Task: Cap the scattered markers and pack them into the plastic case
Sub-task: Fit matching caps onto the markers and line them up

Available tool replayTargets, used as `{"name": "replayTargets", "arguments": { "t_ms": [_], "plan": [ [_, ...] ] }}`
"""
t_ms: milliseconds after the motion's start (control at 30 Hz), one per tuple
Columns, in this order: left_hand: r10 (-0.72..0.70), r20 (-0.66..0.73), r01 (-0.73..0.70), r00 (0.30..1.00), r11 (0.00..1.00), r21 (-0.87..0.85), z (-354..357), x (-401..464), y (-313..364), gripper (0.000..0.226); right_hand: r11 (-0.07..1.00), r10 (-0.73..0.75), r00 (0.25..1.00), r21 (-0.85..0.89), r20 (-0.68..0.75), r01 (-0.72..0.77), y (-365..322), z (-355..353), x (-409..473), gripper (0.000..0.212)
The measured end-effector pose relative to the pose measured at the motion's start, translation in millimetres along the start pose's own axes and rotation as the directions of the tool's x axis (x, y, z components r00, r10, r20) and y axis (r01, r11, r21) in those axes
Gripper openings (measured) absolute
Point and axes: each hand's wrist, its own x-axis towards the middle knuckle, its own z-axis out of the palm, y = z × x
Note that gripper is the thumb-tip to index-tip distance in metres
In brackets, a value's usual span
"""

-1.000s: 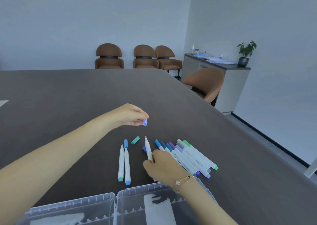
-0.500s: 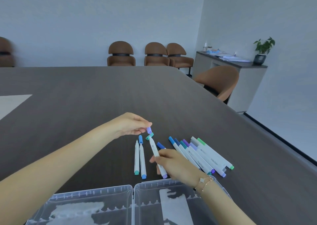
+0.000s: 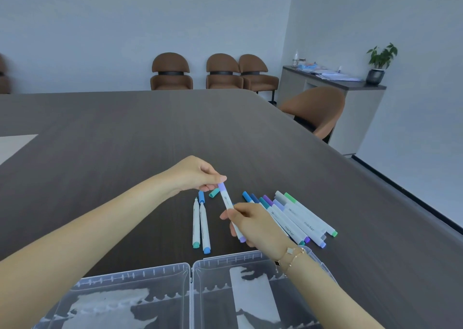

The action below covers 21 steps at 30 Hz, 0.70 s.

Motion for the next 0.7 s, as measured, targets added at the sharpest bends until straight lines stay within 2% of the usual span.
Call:
{"name": "replayTargets", "arguments": {
  "t_ms": [67,167,200,267,333,467,533,600,633,700],
  "plan": [
    [0.01,-0.011,-0.01,1.0,1.0,-0.011,-0.1,0.0,4.0,0.025,1.0,0.003,0.999,0.026,-0.034,-0.002,-0.6,0.8,1.1,0.021],
    [0.017,0.023,-0.018,1.0,0.998,0.053,-1.2,0.6,2.2,0.027,0.984,0.119,0.992,0.13,0.05,-0.125,-5.4,-3.5,3.5,0.025],
    [0.005,0.051,-0.011,0.999,0.994,0.105,-1.4,1.2,-0.1,0.029,0.981,0.155,0.985,0.107,0.073,-0.162,-7.4,-4.7,4.8,0.023],
    [-0.025,0.05,0.012,0.998,0.973,0.232,-2.8,2.4,-5.7,0.031,0.984,0.162,0.987,-0.075,0.015,-0.16,-8.0,-5.1,11.1,0.021],
    [-0.035,-0.027,0.042,0.999,0.937,0.347,-7.8,4.0,-10.1,0.027,0.949,0.08,0.996,-0.3,-0.046,-0.09,-8.4,-5.4,16.9,0.018],
    [-0.143,-0.112,0.178,0.983,0.886,0.428,-18.4,6.7,-21.6,0.026,0.818,0.08,0.997,-0.57,-0.018,-0.076,-7.0,-10.2,19.3,0.012],
    [-0.278,-0.024,0.257,0.96,0.849,0.461,-19.7,6.0,-27.4,0.029,0.742,0.078,0.996,-0.664,-0.051,-0.092,-2.9,-12.6,20.9,0.015],
    [-0.41,0.118,0.317,0.904,0.83,0.458,-16.7,2.9,-30.9,0.03,0.683,0.08,0.991,-0.719,-0.104,-0.13,1.4,-12.6,23.2,0.019],
    [-0.443,0.162,0.333,0.882,0.829,0.449,-14.3,1.0,-32.4,0.032,0.653,0.072,0.989,-0.744,-0.127,-0.143,3.3,-12.0,25.1,0.024],
    [-0.437,0.178,0.318,0.882,0.828,0.461,-9.0,-3.1,-34.2,0.033,0.596,0.049,0.988,-0.789,-0.148,-0.148,5.6,-11.0,27.0,0.035]
  ]
}}
